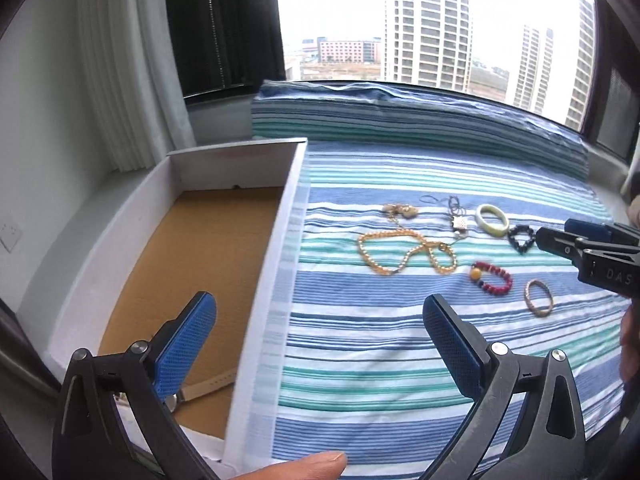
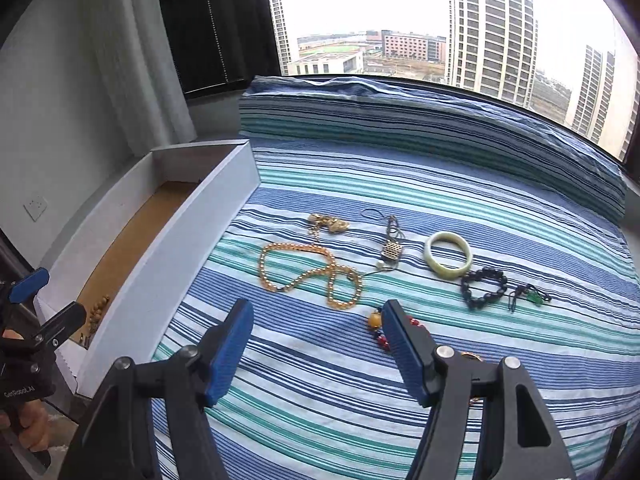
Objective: Organize jewelry
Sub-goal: 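Withdraw both tools from the tray back over the bedspread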
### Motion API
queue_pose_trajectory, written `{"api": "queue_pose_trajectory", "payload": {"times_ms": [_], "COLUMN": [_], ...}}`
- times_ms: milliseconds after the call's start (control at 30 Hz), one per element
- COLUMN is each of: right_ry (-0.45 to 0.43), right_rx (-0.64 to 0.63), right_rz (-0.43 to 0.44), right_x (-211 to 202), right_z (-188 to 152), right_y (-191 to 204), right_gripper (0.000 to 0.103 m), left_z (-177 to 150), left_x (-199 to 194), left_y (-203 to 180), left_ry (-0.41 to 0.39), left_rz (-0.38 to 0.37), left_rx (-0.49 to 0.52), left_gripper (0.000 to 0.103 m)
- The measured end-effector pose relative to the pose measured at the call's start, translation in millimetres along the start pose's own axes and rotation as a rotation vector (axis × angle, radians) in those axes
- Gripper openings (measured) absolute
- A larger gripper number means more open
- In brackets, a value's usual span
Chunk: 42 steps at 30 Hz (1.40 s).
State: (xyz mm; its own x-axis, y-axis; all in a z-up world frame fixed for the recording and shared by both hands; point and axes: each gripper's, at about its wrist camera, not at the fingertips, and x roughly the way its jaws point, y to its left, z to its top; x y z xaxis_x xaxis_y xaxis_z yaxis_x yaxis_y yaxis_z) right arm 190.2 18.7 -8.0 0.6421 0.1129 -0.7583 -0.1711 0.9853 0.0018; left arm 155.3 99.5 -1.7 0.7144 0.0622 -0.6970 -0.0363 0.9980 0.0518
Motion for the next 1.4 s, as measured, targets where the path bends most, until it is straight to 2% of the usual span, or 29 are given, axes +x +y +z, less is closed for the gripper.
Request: {"api": "queue_pose_trajectory", "payload": {"times_ms": [100, 233, 400, 600, 833, 933, 1167, 1267, 1400], "right_ry": [-0.016, -0.026, -0.051, -0.109, -0.192, -0.222, -0.287, -0.307, -0.313], "right_rx": [0.029, 0.094, 0.168, 0.212, 0.254, 0.246, 0.201, 0.183, 0.15], "right_rz": [-0.052, -0.103, -0.17, -0.282, -0.342, -0.349, -0.315, -0.272, -0.222], "right_x": [-14, -30, -60, -119, -187, -212, -252, -258, -255], "right_z": [-14, -42, -81, -117, -150, -163, -179, -182, -180], "right_y": [-26, -53, -72, -72, -56, -49, -45, -46, -46], "right_gripper": [0.071, 0.071, 0.071, 0.071, 0.071, 0.071, 0.075, 0.075, 0.075], "left_z": [-3, -11, -20, -36, -59, -67, -85, -93, -97], "left_x": [8, 14, 2, -33, -87, -107, -163, -183, -196], "left_y": [-29, -61, -88, -101, -93, -95, -98, -99, -98], "left_ry": [0.005, -0.003, -0.007, -0.058, -0.13, -0.141, -0.193, -0.208, -0.189], "left_rz": [-0.041, -0.057, -0.121, -0.146, -0.154, -0.14, -0.054, -0.018, 0.005], "left_rx": [0.04, 0.083, 0.125, 0.202, 0.227, 0.228, 0.231, 0.217, 0.188], "left_gripper": [0.103, 0.103, 0.103, 0.103, 0.103, 0.103, 0.103, 0.103, 0.103]}}
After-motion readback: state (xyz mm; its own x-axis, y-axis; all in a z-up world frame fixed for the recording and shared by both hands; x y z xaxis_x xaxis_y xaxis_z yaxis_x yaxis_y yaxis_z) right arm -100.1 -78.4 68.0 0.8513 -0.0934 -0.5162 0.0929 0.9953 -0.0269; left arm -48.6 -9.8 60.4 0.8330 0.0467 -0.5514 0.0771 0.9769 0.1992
